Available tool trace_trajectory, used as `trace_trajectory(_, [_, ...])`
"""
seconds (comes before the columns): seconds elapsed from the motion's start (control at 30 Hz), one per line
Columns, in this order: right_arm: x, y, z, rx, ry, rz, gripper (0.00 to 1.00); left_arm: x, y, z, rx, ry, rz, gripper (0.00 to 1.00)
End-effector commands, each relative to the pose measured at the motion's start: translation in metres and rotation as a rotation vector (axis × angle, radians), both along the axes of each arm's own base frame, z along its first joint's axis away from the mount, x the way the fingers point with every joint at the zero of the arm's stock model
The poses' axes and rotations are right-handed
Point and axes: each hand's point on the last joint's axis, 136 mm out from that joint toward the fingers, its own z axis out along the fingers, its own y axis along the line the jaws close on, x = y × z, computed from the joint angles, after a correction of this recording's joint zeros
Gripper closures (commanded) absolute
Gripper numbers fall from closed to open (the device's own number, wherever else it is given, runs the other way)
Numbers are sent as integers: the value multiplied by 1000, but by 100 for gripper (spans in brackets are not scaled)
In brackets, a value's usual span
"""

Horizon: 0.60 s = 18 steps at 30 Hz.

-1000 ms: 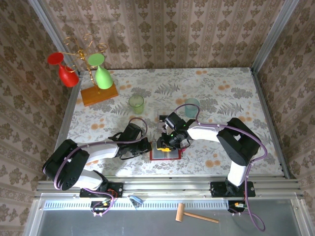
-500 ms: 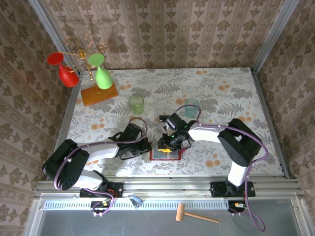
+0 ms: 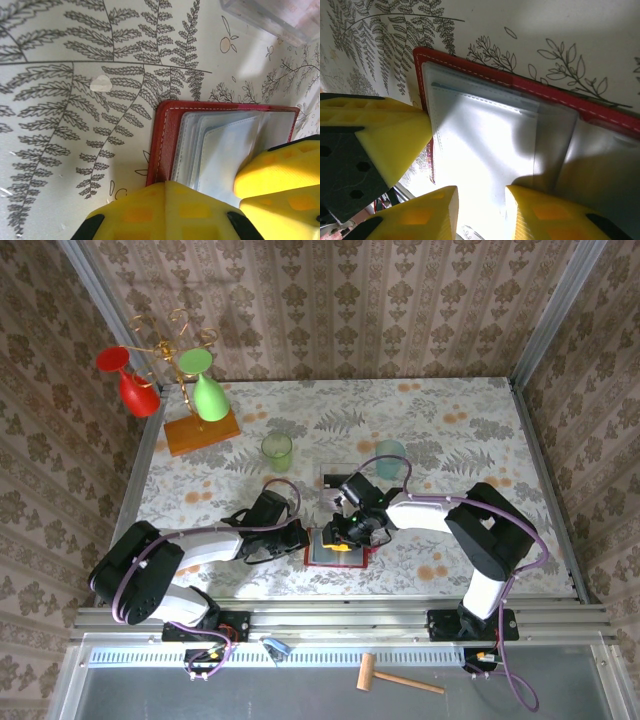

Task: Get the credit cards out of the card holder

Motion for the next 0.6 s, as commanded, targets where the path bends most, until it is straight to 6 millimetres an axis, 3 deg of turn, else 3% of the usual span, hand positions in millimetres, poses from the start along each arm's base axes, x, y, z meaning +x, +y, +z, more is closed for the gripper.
trace_trajectory(0.0, [-5,-11,-9,-24,23,-28,68,-1,4,4,31,11,12,93])
trace_trajectory(0.23, [-5,-12,-12,16,9,-38,70,4,-3,27,-10,-20,19,89])
trace_trajectory(0.57, [-7,-17,-21,49,17,-58,74,4,-19,41,-70,-27,15,70])
